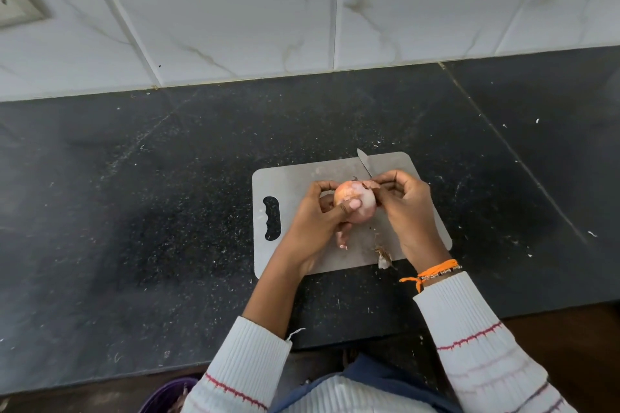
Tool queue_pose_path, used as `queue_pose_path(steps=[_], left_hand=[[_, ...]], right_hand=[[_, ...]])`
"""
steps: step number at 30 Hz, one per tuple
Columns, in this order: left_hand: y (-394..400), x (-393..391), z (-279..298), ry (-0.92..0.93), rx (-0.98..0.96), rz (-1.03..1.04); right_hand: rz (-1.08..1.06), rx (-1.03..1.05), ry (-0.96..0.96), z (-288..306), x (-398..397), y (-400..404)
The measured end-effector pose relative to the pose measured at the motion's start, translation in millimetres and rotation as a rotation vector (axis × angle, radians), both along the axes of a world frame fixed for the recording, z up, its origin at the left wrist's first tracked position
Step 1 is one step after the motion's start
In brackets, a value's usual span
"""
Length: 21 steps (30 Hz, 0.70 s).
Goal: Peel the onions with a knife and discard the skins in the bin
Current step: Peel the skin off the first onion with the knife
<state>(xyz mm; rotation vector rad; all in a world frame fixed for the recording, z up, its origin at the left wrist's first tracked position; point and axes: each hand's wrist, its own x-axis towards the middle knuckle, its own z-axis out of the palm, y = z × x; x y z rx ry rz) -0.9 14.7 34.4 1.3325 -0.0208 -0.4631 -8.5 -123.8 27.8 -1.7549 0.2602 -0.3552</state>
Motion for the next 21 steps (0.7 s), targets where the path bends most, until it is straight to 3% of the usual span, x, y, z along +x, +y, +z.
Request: queue_pose_path(steps=[3, 8, 13, 21], left_hand=[[-4.3, 3.8, 1.7, -0.002, 0.007, 0.024], [-15.5, 7.7, 2.5, 0.005, 0.013, 0.060], [-29.4, 10.0, 3.4, 0.012, 0.047, 0.113], [-45.3, 0.1, 4.8, 0.017, 0.073, 0.156]], right_hand=[[0.062, -0.028, 0.037, -0.6, 4.1, -7.3], [0.227, 0.176, 0.037, 10.1, 6.3, -17.5], [0.189, 0.199, 0.019, 7.0, 15.0, -18.2], [0.094, 0.062, -0.012, -9.7, 22.2, -33.0]])
